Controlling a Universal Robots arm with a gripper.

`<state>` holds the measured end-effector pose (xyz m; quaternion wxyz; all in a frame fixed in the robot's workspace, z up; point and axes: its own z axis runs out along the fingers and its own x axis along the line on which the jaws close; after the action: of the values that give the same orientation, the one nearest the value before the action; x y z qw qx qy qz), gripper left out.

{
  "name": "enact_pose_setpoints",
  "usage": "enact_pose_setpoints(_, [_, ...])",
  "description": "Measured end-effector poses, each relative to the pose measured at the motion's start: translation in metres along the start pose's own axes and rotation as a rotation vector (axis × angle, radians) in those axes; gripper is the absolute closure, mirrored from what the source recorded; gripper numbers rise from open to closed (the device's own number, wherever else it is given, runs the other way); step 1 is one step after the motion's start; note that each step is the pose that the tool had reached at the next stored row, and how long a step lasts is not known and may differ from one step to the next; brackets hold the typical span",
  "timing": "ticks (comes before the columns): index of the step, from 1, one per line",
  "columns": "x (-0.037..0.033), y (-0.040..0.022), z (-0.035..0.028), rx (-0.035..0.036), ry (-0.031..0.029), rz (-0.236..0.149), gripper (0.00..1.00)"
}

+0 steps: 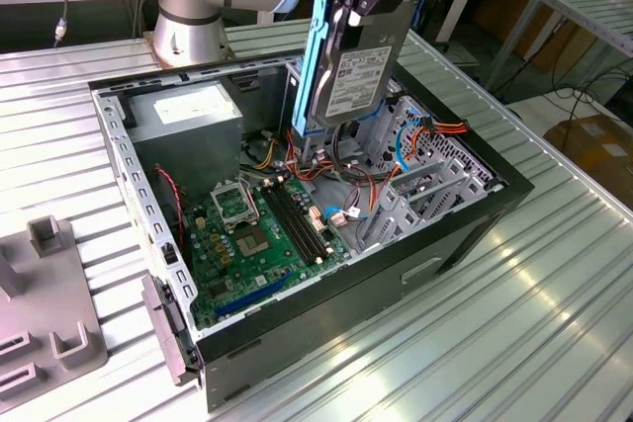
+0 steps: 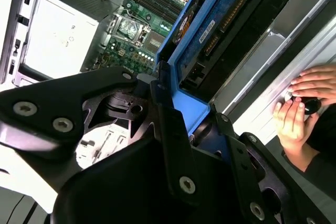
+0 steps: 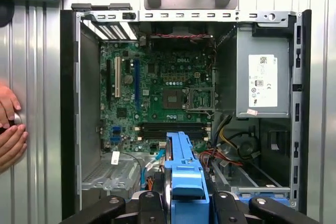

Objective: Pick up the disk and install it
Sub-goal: 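Insert the disk into the insertion slot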

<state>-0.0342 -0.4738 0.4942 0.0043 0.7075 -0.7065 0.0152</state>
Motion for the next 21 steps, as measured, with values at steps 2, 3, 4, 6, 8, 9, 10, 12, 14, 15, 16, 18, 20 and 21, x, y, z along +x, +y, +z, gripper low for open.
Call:
enact_pose_setpoints(2, [0.0035,-0.0001,0.0001,0.0000,0.0006,0.000,0.63])
enact_pose_setpoints(3, [0.0049,-0.0002,0.0001,0.0000,0.0010,0.000,0.63])
enact_pose_setpoints(4, [0.0077,-0.0004,0.0002,0.0000,0.0015,0.000,0.63])
enact_pose_setpoints(6, [0.0114,-0.0005,0.0003,0.0000,0.0023,0.000,0.63])
enact_pose_setpoints(8, [0.0142,-0.0010,0.0004,0.0000,0.0036,0.000,0.63])
enact_pose_setpoints(9, [0.0153,-0.0011,0.0005,0.0000,0.0039,0.000,0.63])
enact_pose_setpoints(10, [0.0165,-0.0012,0.0005,0.0000,0.0044,0.000,0.63])
enact_pose_setpoints(12, [0.0191,-0.0014,0.0006,0.0000,0.0052,0.000,0.63])
enact_pose_setpoints(14, [0.0217,-0.0017,0.0007,0.0000,0.0061,0.000,0.63])
enact_pose_setpoints(15, [0.0227,-0.0018,0.0007,0.0000,0.0064,0.000,0.63])
enact_pose_setpoints(16, [0.0244,-0.0020,0.0007,0.0000,0.0070,0.000,0.63])
enact_pose_setpoints(18, [0.0267,-0.0024,0.0008,0.0000,0.0078,0.000,0.63])
enact_pose_setpoints(20, [0.0296,-0.0029,0.0009,-0.0001,0.0091,0.000,0.63])
enact_pose_setpoints(21, [0.0313,-0.0034,0.0009,-0.0001,0.0100,0.000,0.63])
